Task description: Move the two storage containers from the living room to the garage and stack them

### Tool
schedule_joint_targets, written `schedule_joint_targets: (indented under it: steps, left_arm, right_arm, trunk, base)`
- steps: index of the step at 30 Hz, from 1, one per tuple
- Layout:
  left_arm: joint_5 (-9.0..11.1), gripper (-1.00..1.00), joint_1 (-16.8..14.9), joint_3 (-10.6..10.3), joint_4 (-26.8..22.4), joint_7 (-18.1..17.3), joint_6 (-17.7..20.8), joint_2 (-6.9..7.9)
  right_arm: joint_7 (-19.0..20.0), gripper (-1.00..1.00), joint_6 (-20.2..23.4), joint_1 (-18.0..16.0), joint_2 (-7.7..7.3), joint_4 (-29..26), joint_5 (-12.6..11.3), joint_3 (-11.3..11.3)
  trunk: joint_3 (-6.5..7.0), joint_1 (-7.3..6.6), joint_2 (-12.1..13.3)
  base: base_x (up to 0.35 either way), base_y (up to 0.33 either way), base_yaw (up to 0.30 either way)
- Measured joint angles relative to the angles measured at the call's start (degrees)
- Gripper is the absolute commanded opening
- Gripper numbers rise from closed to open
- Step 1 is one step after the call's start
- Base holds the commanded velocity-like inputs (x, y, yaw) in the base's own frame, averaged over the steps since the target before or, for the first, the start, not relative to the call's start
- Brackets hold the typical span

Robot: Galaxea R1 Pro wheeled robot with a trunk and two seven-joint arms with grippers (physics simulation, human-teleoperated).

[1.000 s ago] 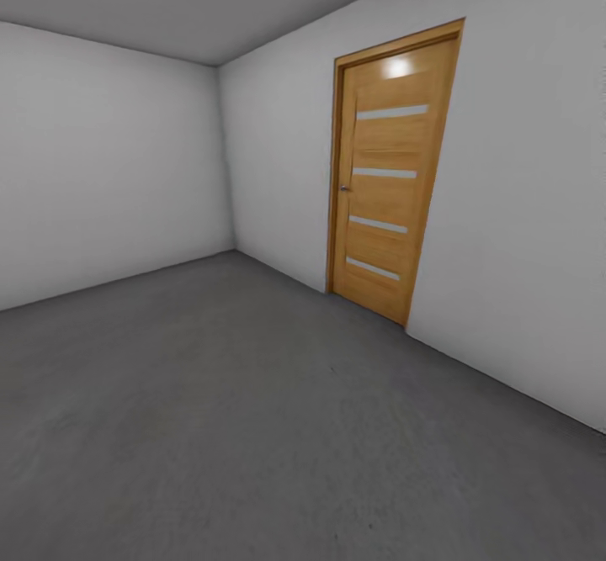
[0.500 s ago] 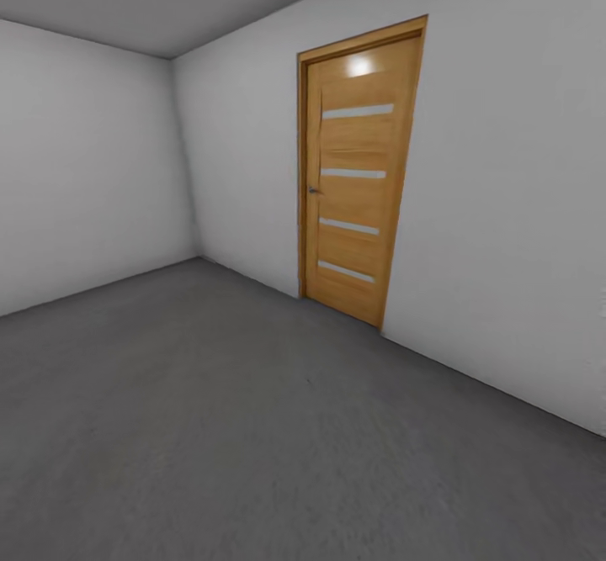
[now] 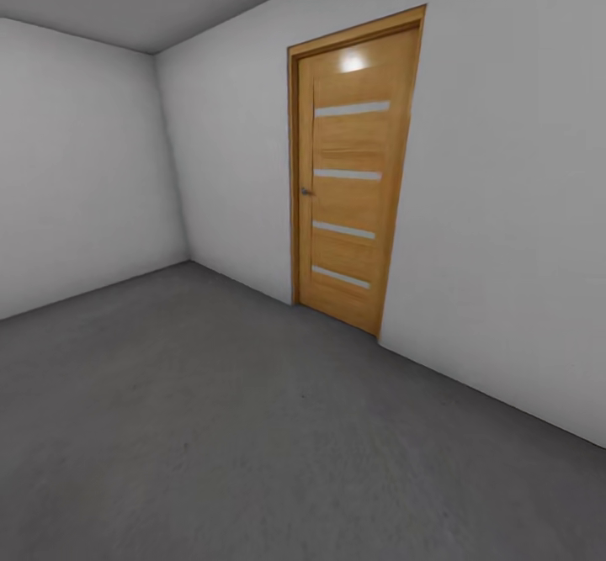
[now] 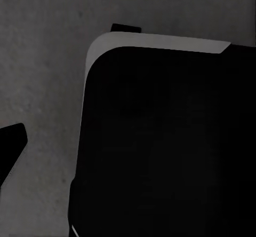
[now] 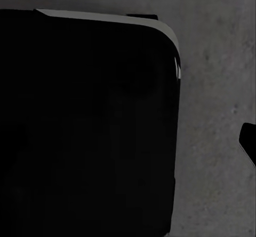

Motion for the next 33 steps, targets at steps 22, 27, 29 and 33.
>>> schedule_joint_targets:
  steps: [22, 27, 29, 33]
  left_arm:
    - [-0.03, 1.0, 0.0, 0.0, 0.0, 0.0, 0.0, -0.05]
    - [-0.01, 1.0, 0.0, 0.0, 0.0, 0.0, 0.0, -0.02]
    - [0.0, 1.0, 0.0, 0.0, 0.0, 0.0, 0.02, -0.01]
    - [0.0, 1.0, 0.0, 0.0, -0.01, 0.0, 0.07, -0.04]
  right_arm:
    - [0.04, 1.0, -0.1, 0.0, 0.09, -0.01, -0.03, 3.34]
    - [0.04, 1.0, -0.12, 0.0, 0.09, -0.02, -0.14, 3.36]
    - [0.04, 1.0, -0.17, 0.0, 0.09, -0.01, -0.17, 3.34]
    - [0.04, 1.0, -0.19, 0.01, 0.09, 0.0, -0.19, 3.36]
  trunk:
    - [0.0, 0.0, 0.0]
    - [0.0, 0.0, 0.0]
    - [0.0, 0.0, 0.0]
    - [0.0, 0.0, 0.0]
  base:
    - [0.321, 0.0, 0.0]
    - [0.321, 0.0, 0.0]
    - [0.321, 0.0, -0.015]
    - [0.321, 0.018, -0.17]
